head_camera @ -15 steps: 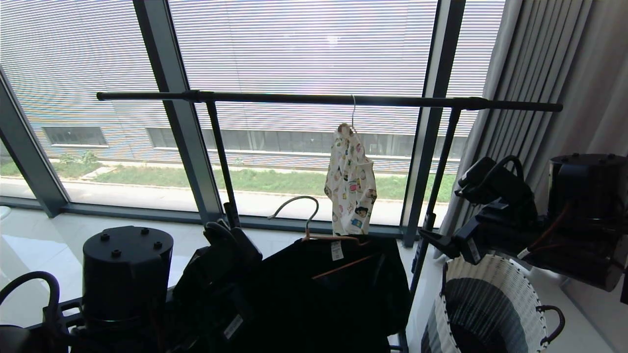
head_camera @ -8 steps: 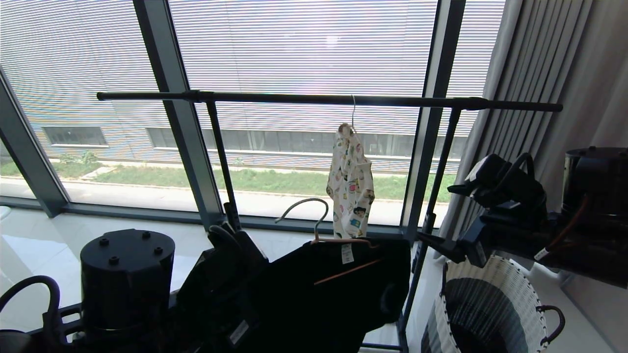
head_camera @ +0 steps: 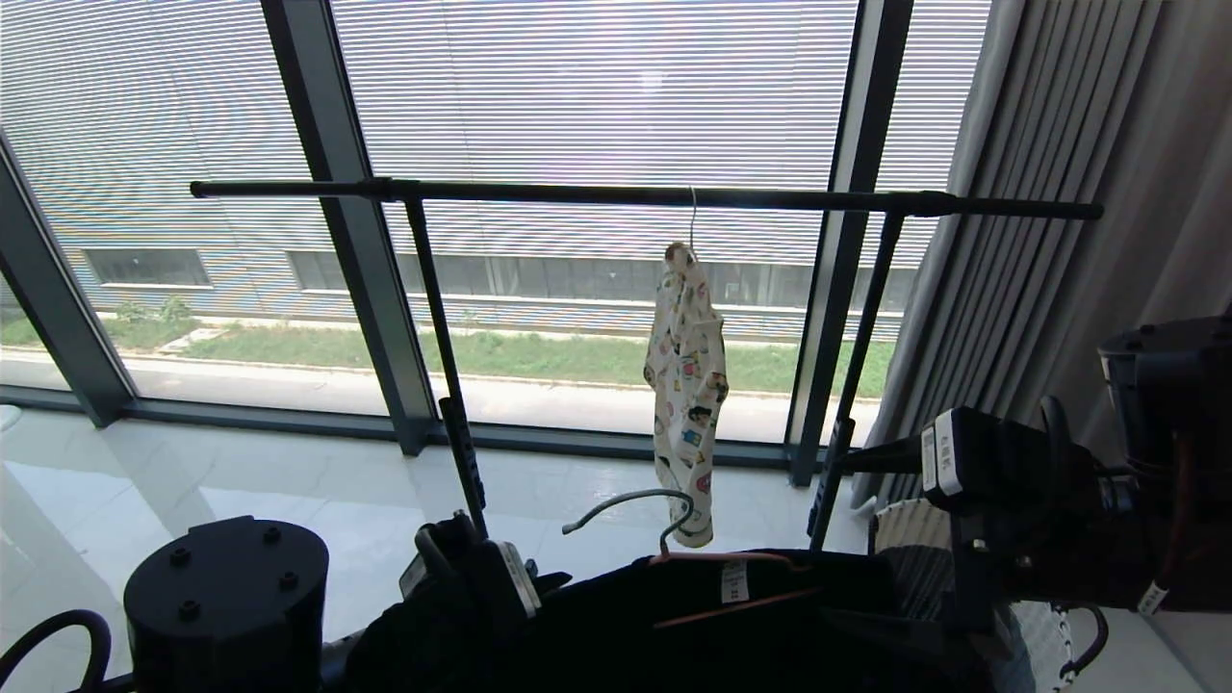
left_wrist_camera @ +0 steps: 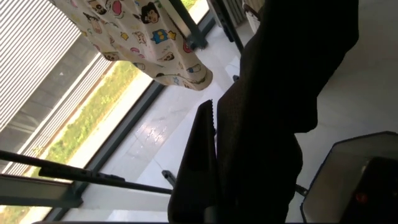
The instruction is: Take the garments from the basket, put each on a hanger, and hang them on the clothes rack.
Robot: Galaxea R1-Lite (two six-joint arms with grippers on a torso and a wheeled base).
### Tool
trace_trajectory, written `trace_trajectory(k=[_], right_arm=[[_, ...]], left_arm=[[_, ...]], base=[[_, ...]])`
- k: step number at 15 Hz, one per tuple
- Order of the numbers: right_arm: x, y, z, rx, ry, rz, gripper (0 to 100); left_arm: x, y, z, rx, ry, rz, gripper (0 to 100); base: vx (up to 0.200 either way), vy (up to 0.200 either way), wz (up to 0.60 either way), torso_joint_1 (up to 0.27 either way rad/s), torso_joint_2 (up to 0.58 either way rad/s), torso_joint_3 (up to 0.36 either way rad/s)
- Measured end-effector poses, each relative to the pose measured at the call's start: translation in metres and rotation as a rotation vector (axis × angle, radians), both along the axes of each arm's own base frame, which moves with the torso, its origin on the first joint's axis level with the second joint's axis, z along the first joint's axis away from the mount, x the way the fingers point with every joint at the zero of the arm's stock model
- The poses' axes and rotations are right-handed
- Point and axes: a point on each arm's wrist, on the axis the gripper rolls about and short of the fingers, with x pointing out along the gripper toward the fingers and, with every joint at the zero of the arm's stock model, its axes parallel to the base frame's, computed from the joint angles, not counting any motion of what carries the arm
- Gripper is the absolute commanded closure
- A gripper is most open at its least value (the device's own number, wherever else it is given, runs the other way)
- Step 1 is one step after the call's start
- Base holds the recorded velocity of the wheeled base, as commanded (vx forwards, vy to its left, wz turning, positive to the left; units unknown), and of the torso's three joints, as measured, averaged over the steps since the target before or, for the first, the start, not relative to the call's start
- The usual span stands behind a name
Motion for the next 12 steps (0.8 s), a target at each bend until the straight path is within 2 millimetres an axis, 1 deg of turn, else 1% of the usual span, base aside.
trace_trajectory(k=[3,6,8,12], right_arm=[[-0.003,0.018,-0.008,-0.034,0.015,0.073,0],[0.003,0.034,-0.021,-0.084,0.042,0.078,0],[0.009,0.041,-0.028,-0.111,0.057,0.053,0],[0.017,0.049,-0.034,-0.125,0.083,0.029,0]], left_arm=[[-0.003,-0.002,0.000,0.001,0.000,-0.019,100],[-0.004,-0.002,0.001,-0.005,-0.007,-0.023,100],[-0.004,-0.002,0.003,-0.009,-0.011,-0.022,100],[-0.004,-0.003,0.004,-0.012,-0.015,-0.022,100]], base=[[0.000,0.000,0.00,0.000,0.00,0.000],[0.000,0.000,0.00,0.000,0.00,0.000],[0.000,0.000,0.00,0.000,0.00,0.000],[0.000,0.000,0.00,0.000,0.00,0.000]])
